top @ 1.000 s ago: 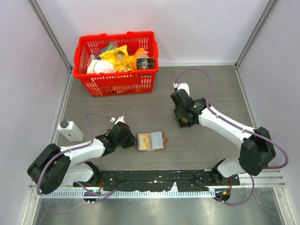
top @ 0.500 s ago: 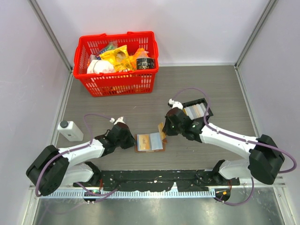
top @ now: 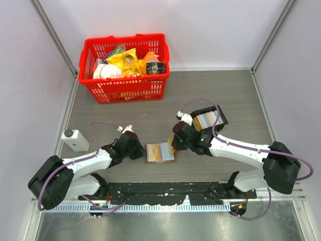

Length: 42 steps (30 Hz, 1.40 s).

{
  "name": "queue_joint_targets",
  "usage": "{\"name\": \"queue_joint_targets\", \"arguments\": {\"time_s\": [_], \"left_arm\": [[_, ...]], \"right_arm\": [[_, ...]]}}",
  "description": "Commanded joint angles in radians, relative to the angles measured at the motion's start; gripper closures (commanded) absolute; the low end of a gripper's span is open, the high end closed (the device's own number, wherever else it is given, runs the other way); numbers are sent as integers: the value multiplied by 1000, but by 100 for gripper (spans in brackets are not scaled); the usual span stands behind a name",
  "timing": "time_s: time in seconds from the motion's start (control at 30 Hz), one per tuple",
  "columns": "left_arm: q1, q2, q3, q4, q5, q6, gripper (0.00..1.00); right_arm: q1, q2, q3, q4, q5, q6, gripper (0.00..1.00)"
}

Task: Put the credit cards into the card holder
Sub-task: Pick up the credit card from the storage box, then turn over the card slot in the card holder.

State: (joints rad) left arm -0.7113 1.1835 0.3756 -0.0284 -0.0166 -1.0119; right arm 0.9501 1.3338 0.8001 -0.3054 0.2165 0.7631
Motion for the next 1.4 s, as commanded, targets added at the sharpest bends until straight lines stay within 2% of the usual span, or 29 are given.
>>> {"name": "queue_joint_targets", "arguments": {"time_s": [0.0,0.37,1.23,1.37], "left_arm": [[-2,1,-6,-68,-14,19,100],[-2,7,-6,-61,-11,22,100],[-2,27,-9,-34,4,21,100],[-2,25,-9,-34,3,19,100]], "right_arm": [[4,-44,16,-60,80,-4,99],[7,4,2,-46,50,-7,99],[36,87,40,112,-63,30,99],[35,119,34,179,-104,42,99]]}}
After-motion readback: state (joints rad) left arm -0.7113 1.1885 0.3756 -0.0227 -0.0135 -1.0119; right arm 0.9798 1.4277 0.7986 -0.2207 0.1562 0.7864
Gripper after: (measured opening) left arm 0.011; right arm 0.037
